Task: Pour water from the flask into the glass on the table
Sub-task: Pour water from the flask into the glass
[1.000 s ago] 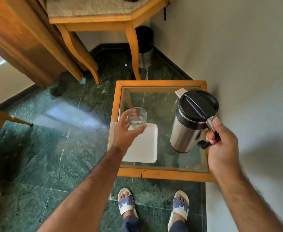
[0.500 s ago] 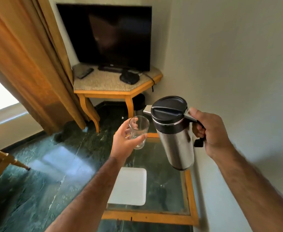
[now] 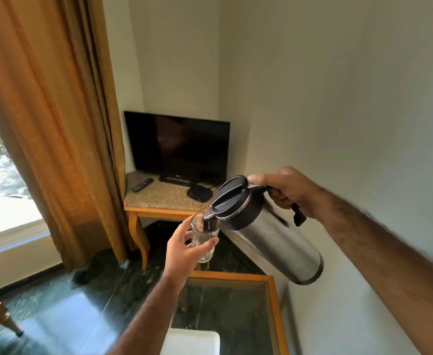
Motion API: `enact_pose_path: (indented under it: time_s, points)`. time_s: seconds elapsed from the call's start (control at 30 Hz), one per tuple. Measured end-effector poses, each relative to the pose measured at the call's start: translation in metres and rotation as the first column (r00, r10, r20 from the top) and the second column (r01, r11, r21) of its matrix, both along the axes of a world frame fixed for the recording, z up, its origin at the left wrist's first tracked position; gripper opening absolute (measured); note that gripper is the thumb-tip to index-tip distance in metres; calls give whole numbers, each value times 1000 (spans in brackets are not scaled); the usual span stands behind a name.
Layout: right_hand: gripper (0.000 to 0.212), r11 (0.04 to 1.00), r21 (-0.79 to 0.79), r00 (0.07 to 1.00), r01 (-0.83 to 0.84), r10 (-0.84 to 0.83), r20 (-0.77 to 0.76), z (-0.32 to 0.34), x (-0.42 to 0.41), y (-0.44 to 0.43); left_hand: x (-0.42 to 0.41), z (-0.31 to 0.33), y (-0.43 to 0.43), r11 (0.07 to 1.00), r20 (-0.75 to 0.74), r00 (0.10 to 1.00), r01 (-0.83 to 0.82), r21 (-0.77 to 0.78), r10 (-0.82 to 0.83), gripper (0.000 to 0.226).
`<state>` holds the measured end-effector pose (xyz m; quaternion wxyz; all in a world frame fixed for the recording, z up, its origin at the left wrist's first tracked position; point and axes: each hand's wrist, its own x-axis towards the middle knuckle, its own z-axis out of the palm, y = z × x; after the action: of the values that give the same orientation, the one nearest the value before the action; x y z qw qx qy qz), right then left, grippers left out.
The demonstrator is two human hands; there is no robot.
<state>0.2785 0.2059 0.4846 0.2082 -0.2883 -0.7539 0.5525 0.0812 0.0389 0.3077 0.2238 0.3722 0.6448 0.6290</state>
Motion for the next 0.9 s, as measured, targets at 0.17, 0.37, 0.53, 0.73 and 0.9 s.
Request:
enact_pose_path:
  time_s: [0.17,0.37,0.53,0.73,0.9]
  points:
    - [55,987,110,977,-116,93,190,49,-22,-12,-2,18,-10,1000,29,1000,6,7,-6,62]
    - [55,978,148,926,-149,86,368,87,-49,-23,-1,35,-19,999,26,999,30,16,-30,60]
    - [56,959,215,886,-185,68,459,98,-63,-33,1,44,-27,999,20,999,35,20,-35,54]
    - [57,942,270,859,-198,34,512,110,-78,-46,1,50,-33,1000,67,998,15,3,-15,65]
    - [58,920,301,815,-253,35,578,126,-86,-57,-1,59,-40,1000,43,999,-5,-18,5,53]
